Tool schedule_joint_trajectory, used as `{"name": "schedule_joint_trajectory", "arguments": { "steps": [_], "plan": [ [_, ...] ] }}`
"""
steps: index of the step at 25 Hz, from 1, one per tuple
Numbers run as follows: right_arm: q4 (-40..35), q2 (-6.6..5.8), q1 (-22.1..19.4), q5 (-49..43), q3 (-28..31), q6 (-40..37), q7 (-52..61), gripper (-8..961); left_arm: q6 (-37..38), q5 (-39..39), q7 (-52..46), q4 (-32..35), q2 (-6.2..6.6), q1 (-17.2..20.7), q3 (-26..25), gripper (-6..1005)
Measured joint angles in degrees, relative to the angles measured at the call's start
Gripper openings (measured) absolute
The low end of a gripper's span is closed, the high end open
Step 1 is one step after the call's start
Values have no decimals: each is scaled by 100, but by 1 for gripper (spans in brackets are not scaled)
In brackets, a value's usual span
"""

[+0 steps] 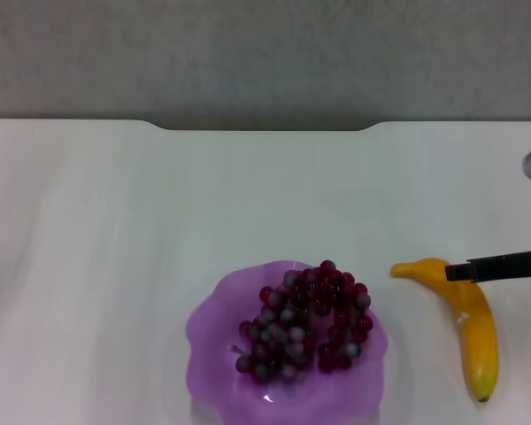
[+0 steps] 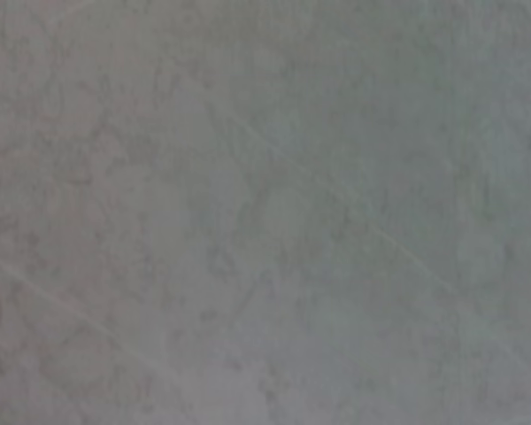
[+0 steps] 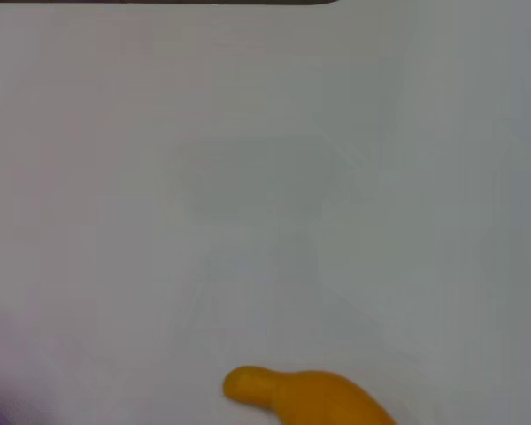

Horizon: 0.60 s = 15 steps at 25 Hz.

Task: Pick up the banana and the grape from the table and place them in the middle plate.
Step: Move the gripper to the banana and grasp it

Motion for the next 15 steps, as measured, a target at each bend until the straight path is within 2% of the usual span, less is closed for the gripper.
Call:
{"name": "schedule_joint_trajectory", "arguments": {
  "steps": [8,15],
  "plan": [
    [320,-4,140,-135,19,31,27,567,-24,-3,8,-17,0,6,-1,880],
    [933,10,564,-425,4,-78,45,566,-49,0,9,-20,-4,-36,45,880]
  ]
}}
